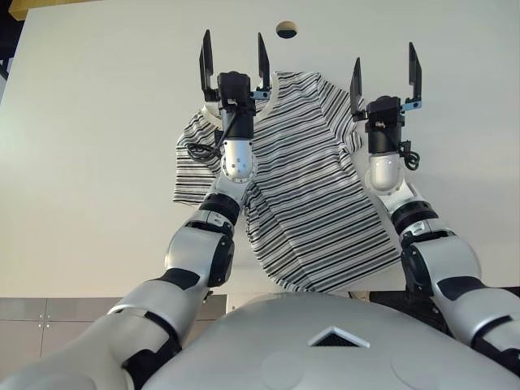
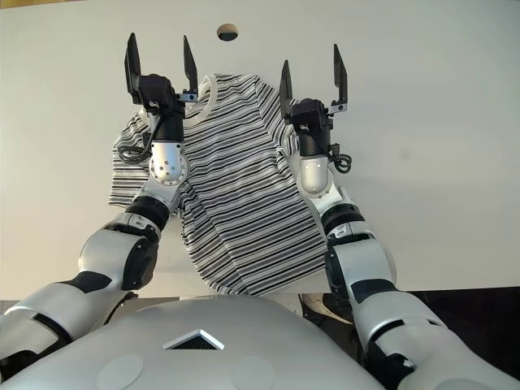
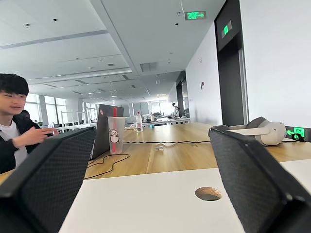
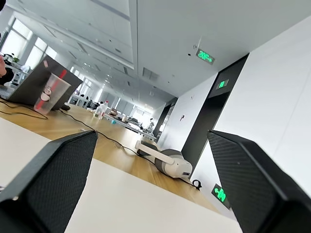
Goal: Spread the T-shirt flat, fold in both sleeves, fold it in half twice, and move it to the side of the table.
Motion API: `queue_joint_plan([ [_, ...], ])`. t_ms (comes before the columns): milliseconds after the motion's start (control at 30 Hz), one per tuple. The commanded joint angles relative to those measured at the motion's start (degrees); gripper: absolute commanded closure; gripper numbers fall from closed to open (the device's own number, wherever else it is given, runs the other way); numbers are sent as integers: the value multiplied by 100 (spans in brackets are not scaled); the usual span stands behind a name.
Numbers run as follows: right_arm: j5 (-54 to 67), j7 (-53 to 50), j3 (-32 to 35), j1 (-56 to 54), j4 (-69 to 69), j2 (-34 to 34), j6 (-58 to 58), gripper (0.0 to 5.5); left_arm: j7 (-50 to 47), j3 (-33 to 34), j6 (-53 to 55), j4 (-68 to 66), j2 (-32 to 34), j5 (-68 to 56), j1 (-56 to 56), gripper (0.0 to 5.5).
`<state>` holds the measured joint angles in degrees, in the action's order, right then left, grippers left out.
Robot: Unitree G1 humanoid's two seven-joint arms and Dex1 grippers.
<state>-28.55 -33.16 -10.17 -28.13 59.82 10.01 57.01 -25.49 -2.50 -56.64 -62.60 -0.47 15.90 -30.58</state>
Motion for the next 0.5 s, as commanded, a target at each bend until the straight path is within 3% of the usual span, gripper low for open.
queue_joint_plan([
  [33,-23,118,-51,-2,-182,41,-231,132,74,56,-4,210,-1,-110,114,120],
  [133,-393,484,-256,-288,-482,318,-1101,132,185,115,3,383,-1,-269,125,120],
  [267,-1109,1702,-917,-1157,-290,751,-2407,132,212,208,-69,802,75,-351,229,120],
  [400,-1935,2758,-1962,-1699,337,822,-2747,132,215,235,-28,1455,121,-278,395,120],
  [500,-2122,3109,-2317,-1790,579,878,-2745,132,266,238,95,1821,121,-271,468,120],
])
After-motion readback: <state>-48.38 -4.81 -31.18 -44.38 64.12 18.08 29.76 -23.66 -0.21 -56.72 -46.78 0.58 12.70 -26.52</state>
